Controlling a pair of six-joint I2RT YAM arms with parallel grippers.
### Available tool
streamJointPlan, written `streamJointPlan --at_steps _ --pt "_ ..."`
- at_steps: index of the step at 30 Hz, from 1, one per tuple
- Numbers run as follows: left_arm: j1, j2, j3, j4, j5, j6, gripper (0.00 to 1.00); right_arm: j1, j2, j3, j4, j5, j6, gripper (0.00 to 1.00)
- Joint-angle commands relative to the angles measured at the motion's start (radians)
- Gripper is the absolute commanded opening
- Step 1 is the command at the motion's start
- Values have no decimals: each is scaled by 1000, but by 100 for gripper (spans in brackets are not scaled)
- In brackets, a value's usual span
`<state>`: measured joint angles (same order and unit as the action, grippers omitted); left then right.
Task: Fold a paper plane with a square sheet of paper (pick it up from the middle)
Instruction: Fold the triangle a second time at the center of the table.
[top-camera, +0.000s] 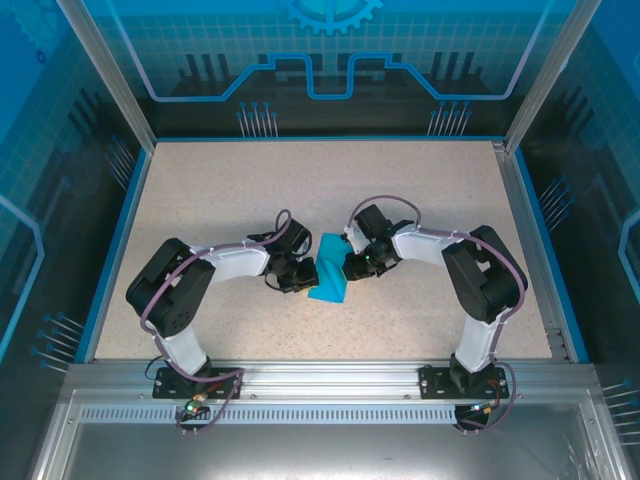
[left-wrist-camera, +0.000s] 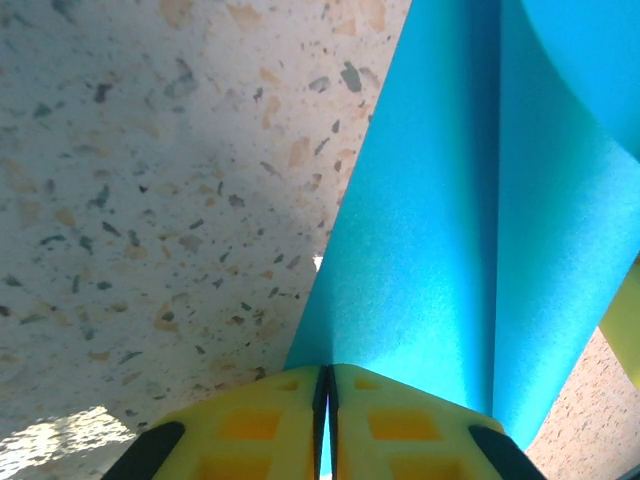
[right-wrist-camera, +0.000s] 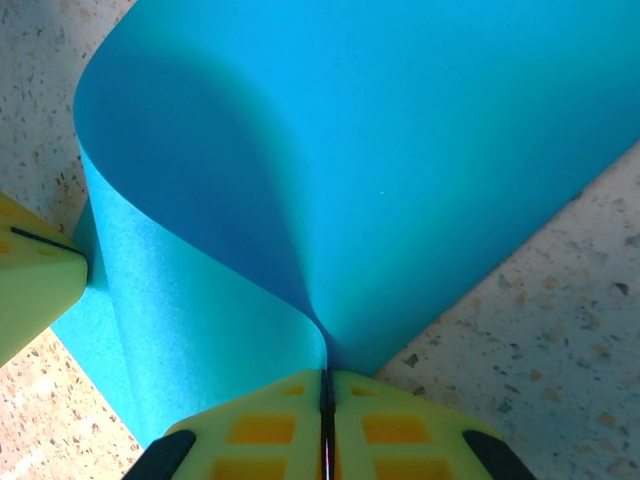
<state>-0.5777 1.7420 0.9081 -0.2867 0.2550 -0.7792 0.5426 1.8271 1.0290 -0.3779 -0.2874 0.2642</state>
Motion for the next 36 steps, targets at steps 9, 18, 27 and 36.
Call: streamJointPlan --at_steps 9,18,27,36 --pt "28 -143 3 -12 6 -17 13 -2 29 22 -41 17 -10 10" --pt "70 -90 -14 307 246 -131 0 -1 38 14 -34 19 -5 10" --pt "69 7 -50 477 317 -218 0 -1 41 17 -37 18 -7 10" --pt "69 63 -57 468 286 -197 0 0 47 20 -39 17 -8 10"
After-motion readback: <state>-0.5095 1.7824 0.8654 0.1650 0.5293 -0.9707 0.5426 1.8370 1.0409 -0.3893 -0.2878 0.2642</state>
